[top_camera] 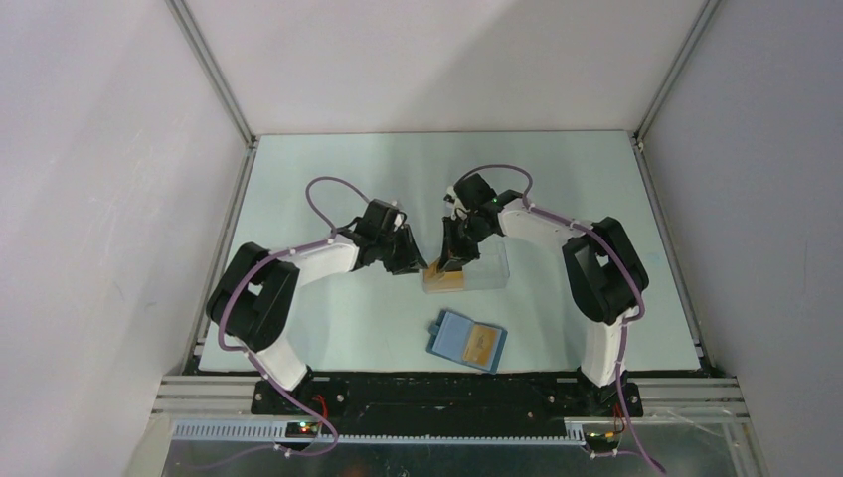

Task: Put the credit cards into the card holder
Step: Pick up the credit card from the storage box.

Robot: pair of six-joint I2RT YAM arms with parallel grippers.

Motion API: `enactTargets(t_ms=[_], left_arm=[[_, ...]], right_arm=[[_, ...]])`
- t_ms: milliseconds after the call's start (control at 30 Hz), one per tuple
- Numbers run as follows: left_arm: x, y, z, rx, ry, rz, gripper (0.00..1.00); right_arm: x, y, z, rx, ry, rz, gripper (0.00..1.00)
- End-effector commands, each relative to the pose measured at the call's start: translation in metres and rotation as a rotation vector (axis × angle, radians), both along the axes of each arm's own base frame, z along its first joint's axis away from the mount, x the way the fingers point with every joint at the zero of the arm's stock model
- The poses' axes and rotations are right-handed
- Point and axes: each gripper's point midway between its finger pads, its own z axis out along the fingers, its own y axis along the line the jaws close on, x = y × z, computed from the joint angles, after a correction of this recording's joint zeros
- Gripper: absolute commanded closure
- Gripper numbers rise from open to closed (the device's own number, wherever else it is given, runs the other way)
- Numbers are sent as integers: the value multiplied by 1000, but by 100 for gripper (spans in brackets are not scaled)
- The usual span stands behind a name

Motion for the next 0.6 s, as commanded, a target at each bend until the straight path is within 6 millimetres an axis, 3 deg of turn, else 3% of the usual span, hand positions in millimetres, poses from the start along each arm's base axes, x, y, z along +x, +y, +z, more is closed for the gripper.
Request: enactTargets(t_ms=[0,133,333,400,567], left_arm=[[-3,10,22,40,-78,18,54],[2,20,64,20,-208,57,38],[-7,30,130,-32,-424,19,26],[-17,29,156,-73,-504,-43,24],[-61,8,189,-223,-573,-317,23]], right_arm=[[8,-8,36,-2,-111,19,100],[11,-19,69,0,-180,31,100],[-2,-35,113,42,-256,89,100],[-15,-37,127,86,-259,136,100],[-62,-45,150,170,-212,263,100]])
